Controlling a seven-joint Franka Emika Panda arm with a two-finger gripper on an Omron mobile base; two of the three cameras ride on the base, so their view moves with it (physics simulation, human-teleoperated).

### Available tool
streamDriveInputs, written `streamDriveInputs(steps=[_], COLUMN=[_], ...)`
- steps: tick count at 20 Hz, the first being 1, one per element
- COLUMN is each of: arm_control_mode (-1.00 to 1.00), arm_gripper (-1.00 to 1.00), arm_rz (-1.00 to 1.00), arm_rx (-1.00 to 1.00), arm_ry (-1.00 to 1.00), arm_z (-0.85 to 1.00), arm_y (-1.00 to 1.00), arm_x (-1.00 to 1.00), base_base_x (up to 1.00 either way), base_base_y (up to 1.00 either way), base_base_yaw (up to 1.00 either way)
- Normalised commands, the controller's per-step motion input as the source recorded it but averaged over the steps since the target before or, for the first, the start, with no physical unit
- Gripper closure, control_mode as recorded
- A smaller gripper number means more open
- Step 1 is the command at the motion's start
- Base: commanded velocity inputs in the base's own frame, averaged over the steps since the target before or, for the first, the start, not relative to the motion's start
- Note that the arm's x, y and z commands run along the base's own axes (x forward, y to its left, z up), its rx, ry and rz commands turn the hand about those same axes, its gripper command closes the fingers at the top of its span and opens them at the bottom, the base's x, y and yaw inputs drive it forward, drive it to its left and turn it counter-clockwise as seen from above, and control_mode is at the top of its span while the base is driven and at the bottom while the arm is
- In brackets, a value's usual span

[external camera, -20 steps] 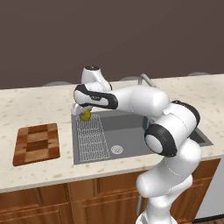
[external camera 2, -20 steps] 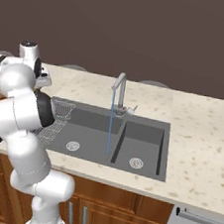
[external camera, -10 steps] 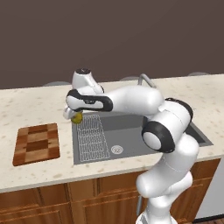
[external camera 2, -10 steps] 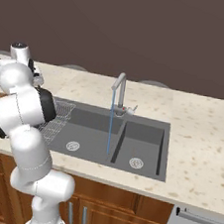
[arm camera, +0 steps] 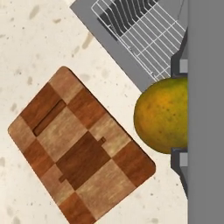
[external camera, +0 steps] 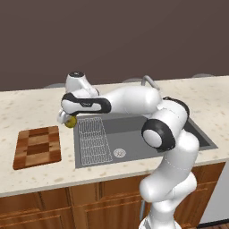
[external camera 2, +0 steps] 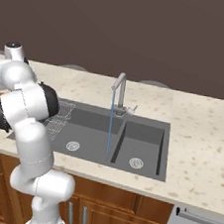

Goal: Pick the orange from the sink and place it on the cutting board to airdry. Then turn off the sink faucet.

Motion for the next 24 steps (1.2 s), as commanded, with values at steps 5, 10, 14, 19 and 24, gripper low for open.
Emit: streamDriveInputs(steps=[5,10,14,19,24], arm_control_mode=[-1.00,-1.00,-1.00,-1.00,-1.00], arm_gripper=[1.00,1.00,1.00,1.00,1.00], arm_rz=[0.06,0.05,0.04,0.04,0.03], arm_rx=[-0.03,-0.03,-0.01,0.00,-0.01], arm_ry=[-0.05,-0.03,0.00,0.00,0.00], arm_z=[-0.12,-0.10,-0.05,-0.04,-0.10], arm_y=[0.35,0.34,0.32,0.27,0.26], arm_x=[0.00,0.00,0.00,0.00,0.01], base_base_x=[0.00,0.00,0.00,0.00,0.00], base_base_y=[0.00,0.00,0.00,0.00,0.00], base_base_yaw=[0.00,0.00,0.00,0.00,0.00])
